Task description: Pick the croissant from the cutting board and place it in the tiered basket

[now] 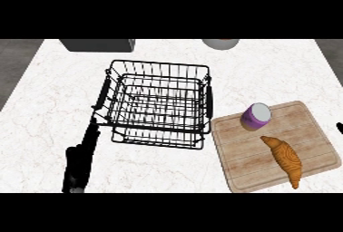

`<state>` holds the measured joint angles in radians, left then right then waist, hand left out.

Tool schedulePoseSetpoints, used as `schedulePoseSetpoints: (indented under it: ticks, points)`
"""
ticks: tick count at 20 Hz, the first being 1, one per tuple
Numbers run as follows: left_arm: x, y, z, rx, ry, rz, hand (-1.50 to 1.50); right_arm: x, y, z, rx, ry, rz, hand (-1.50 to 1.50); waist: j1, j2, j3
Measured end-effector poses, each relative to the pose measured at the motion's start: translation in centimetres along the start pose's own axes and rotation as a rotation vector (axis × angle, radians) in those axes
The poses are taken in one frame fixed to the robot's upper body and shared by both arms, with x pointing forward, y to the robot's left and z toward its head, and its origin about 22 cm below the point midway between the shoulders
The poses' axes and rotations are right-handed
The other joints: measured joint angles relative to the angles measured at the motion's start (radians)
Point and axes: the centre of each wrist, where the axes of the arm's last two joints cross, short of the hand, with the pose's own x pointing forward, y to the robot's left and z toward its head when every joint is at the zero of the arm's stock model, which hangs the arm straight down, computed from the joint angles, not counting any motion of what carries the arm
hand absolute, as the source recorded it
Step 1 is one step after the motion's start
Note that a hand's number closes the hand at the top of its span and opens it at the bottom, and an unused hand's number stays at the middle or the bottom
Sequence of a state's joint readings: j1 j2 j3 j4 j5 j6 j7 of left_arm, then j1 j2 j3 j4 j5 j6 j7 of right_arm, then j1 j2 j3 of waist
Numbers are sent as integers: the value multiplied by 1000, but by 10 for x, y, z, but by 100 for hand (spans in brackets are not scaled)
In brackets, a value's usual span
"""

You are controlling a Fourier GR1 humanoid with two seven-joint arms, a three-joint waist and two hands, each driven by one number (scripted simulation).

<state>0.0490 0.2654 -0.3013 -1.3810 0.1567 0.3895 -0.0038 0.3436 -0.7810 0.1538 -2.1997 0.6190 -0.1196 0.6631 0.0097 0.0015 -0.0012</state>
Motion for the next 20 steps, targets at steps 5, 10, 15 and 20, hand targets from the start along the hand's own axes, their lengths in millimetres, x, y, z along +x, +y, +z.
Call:
schedulePoseSetpoints:
  ticks: [5,10,15,20]
  points:
    - [0,3,-5,2,3,-2,0,11,22,-3,35,60,131,-150,-3,0,0]
    - [-2,8,-5,6,3,0,0,19,38,-9,76,119,206,-150,-6,-1,1]
    - [0,5,-4,9,1,1,0,32,55,-20,115,123,207,-150,-7,-1,1]
    - [-4,10,1,8,7,1,0,44,69,-31,152,147,237,-150,-7,-2,1]
